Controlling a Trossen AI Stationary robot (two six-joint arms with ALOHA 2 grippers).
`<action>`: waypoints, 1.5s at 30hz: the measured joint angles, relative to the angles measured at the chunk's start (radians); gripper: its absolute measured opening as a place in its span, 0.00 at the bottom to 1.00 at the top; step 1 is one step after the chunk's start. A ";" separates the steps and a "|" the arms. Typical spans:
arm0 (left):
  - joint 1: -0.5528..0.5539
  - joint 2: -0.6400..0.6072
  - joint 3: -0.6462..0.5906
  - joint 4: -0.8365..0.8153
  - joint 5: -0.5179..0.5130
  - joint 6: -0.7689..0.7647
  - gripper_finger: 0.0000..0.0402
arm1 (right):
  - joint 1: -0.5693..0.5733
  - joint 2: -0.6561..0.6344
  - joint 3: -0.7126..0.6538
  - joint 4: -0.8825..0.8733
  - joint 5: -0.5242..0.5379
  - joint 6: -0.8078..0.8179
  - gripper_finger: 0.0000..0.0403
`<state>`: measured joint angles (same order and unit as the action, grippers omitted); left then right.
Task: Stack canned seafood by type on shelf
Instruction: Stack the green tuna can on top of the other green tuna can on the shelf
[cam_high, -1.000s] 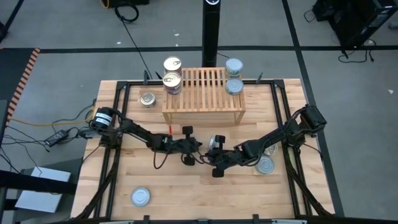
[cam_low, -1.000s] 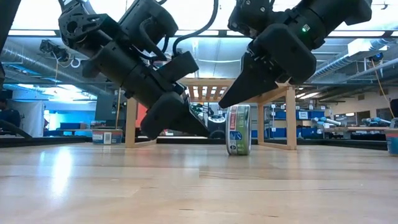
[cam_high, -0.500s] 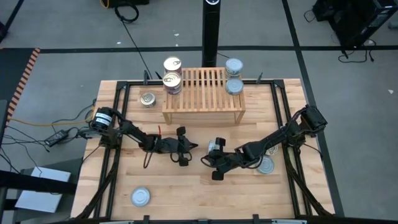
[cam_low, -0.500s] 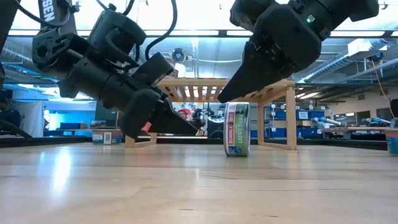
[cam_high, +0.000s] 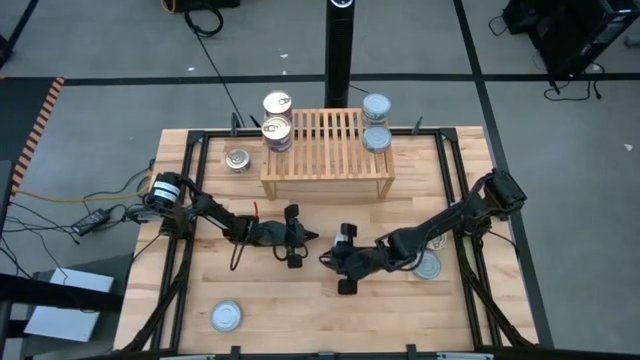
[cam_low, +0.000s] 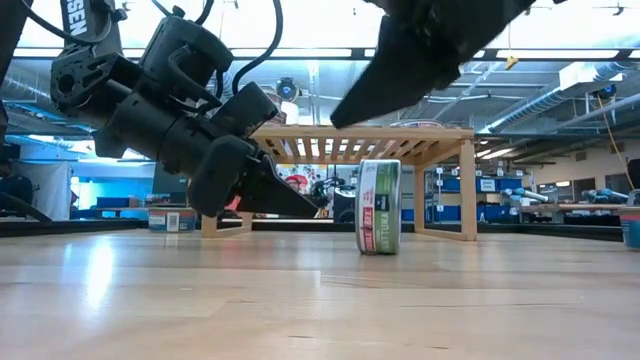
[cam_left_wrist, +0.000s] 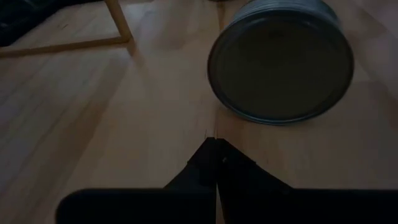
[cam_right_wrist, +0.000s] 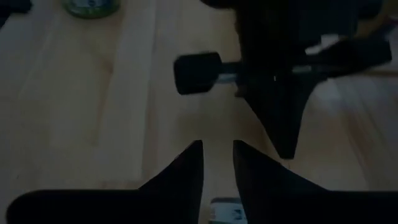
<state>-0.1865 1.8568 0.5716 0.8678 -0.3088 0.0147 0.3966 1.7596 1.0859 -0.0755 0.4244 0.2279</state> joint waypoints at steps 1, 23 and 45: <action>-0.001 0.000 0.000 -0.003 0.000 0.000 0.01 | 0.002 0.000 0.009 -0.010 0.000 -0.012 0.26; -0.019 0.001 0.000 -0.006 0.000 0.002 0.01 | -0.024 0.000 0.229 -0.405 -0.103 -0.097 0.80; -0.017 0.001 0.000 -0.028 -0.003 0.012 0.01 | -0.097 0.039 0.308 -0.668 -0.186 -0.619 0.84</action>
<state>-0.2032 1.8580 0.5720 0.8401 -0.3115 0.0264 0.3000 1.7981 1.3937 -0.7434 0.2382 -0.3907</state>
